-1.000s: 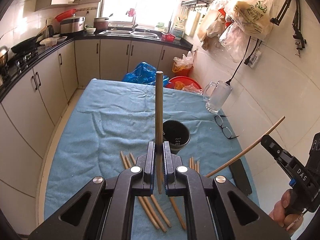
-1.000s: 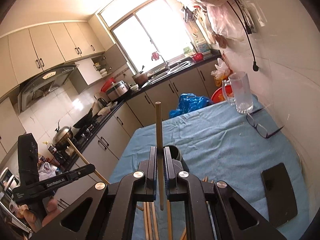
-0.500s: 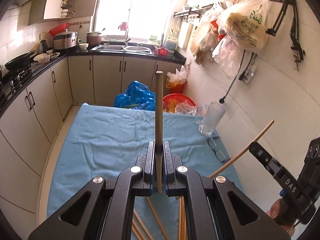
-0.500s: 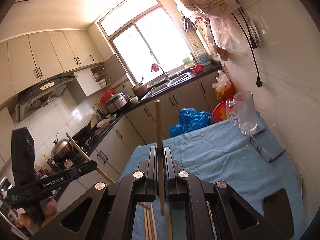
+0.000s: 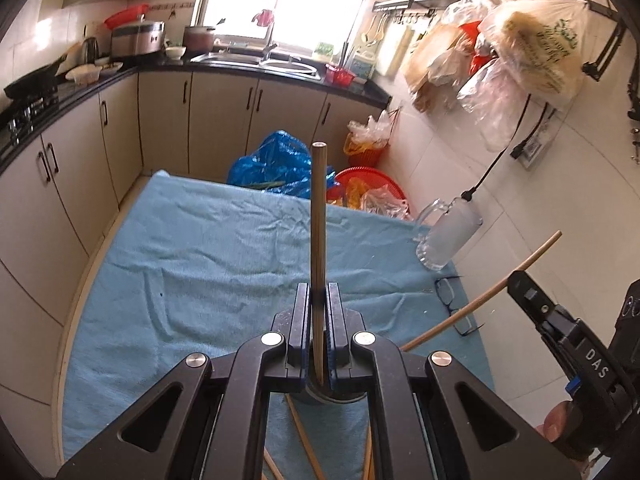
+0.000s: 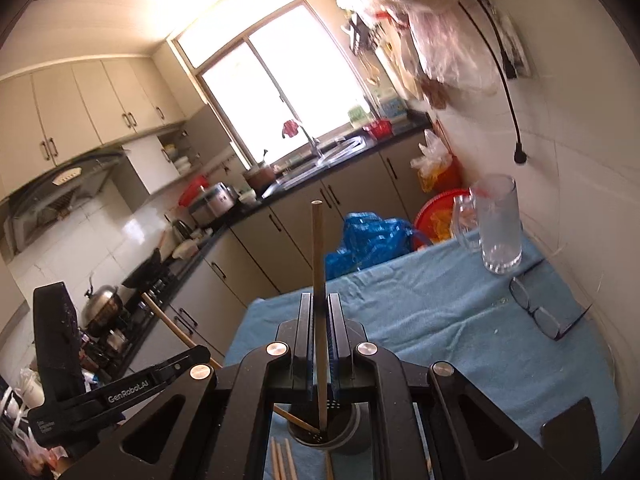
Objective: Organize utensils
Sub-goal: 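Lower the chopstick into the holder and open the right gripper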
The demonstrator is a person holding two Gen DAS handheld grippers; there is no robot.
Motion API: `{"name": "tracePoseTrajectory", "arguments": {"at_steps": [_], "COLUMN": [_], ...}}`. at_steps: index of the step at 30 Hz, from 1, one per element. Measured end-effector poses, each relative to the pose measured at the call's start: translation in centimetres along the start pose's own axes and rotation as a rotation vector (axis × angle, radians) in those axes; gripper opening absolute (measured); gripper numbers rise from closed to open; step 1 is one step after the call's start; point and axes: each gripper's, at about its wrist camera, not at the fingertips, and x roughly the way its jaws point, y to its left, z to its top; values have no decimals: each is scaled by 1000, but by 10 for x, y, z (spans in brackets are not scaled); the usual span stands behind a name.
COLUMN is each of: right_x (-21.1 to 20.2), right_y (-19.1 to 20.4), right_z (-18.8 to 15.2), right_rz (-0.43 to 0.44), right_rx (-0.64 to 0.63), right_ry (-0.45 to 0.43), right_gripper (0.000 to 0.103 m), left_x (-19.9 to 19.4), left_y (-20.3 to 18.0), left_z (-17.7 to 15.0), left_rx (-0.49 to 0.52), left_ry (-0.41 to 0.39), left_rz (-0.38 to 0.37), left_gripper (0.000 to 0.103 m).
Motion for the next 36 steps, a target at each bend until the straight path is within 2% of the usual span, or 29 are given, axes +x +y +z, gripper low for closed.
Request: {"name": "tracePoseTrajectory", "arguments": {"at_steps": [10, 15, 16, 18, 19, 21, 26, 28, 30, 33, 36], "right_x": [62, 69, 68, 66, 63, 59, 30, 12, -3, -16, -21], "right_y": [-16, -17, -16, -15, -16, -16, -19, -22, -28, -38, -55], "right_z": [-31, -36, -36, -35, -34, -33, -33, -37, -45, -63, -93], "right_rz": [-16, -12, -10, -12, -16, -12, -9, -11, -12, -19, -33], "right_rx": [26, 28, 31, 28, 27, 32, 39, 40, 38, 45, 57], "right_ry": [161, 182, 179, 173, 169, 167, 132, 110, 104, 129, 202], "right_gripper": [7, 8, 8, 8, 9, 14, 14, 20, 31, 32, 32], "left_x": [31, 29, 27, 23, 21, 14, -8, -17, -24, -27, -18], "left_y": [12, 16, 16, 17, 18, 19, 24, 28, 32, 39, 47], "left_z": [-7, -6, -6, -4, -4, -4, -13, -21, -33, -59, -87], "left_rx": [-24, -35, -38, -41, -43, -41, -47, -45, -49, -53, -69], "left_ry": [59, 58, 56, 49, 44, 30, 7, 0, 5, 37, 97], "left_rz": [-2, -6, -8, -10, -8, -2, -10, -6, -4, 7, 3], "left_gripper": [6, 8, 11, 27, 29, 30, 30, 30, 30, 30, 30]}}
